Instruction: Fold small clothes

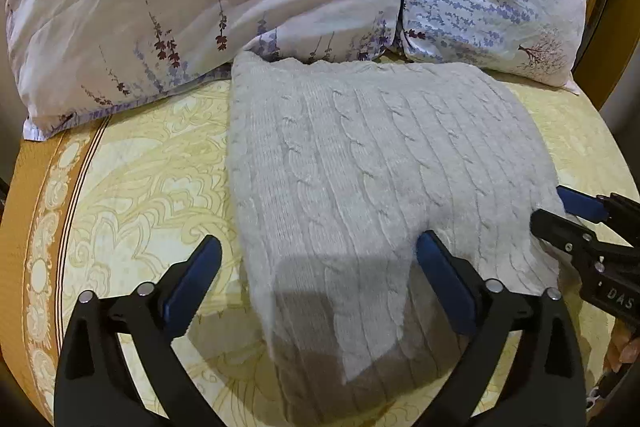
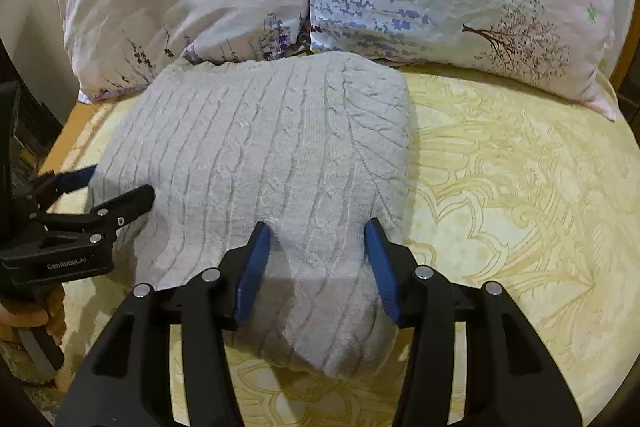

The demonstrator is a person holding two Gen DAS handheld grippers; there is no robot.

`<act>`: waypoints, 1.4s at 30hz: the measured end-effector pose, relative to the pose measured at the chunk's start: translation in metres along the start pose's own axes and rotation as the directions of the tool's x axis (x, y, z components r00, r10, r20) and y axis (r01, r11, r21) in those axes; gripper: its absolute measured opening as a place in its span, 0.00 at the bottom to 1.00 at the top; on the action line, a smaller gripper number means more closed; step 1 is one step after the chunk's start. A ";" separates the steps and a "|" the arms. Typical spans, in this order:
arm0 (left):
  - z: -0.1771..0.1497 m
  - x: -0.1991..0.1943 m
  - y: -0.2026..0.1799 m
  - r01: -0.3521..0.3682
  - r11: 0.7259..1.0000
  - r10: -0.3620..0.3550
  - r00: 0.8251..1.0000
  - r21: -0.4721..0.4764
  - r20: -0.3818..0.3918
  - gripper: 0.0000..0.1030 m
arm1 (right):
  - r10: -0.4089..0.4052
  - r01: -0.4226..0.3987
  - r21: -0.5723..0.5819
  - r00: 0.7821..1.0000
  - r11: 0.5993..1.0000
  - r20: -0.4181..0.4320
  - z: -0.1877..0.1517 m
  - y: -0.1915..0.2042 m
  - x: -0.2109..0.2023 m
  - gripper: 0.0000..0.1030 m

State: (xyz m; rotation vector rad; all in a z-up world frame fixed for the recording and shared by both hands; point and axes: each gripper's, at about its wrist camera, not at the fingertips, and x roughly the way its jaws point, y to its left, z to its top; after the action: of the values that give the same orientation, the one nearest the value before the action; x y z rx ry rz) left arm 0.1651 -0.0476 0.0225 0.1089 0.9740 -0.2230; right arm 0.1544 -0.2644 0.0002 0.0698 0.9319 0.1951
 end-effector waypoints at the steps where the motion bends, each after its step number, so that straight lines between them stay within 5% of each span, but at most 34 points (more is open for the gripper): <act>1: -0.001 -0.001 0.001 0.001 1.000 -0.001 1.000 -0.005 -0.001 0.98 | 0.002 -0.002 0.004 1.000 1.000 0.005 -0.001 0.000 -0.004 0.48; 8: -0.032 -0.048 0.012 0.022 0.995 -0.015 0.997 -0.097 0.074 0.98 | 0.009 -0.016 0.077 0.995 0.997 0.097 -0.027 -0.009 -0.049 0.70; 20: -0.072 -0.064 0.014 -0.049 0.990 0.050 0.999 -0.132 0.010 0.99 | -0.095 0.082 0.121 0.990 0.989 0.102 -0.064 0.002 -0.059 0.98; 29: -0.089 -0.048 0.018 -0.055 0.979 0.040 0.996 -0.197 -0.082 0.99 | -0.108 0.101 0.139 0.993 0.985 0.044 -0.068 0.005 -0.041 0.98; 42: -0.095 -0.034 0.008 -0.122 0.982 0.103 0.986 -0.146 -0.131 0.99 | -0.123 0.126 0.092 0.992 0.988 -0.028 -0.081 0.024 -0.017 0.98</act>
State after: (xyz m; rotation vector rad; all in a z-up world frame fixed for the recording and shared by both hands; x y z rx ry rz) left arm 0.0716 -0.0174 -0.0020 0.0361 1.1012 -0.0366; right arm 0.0760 -0.2462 -0.0309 0.0962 0.9646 0.0363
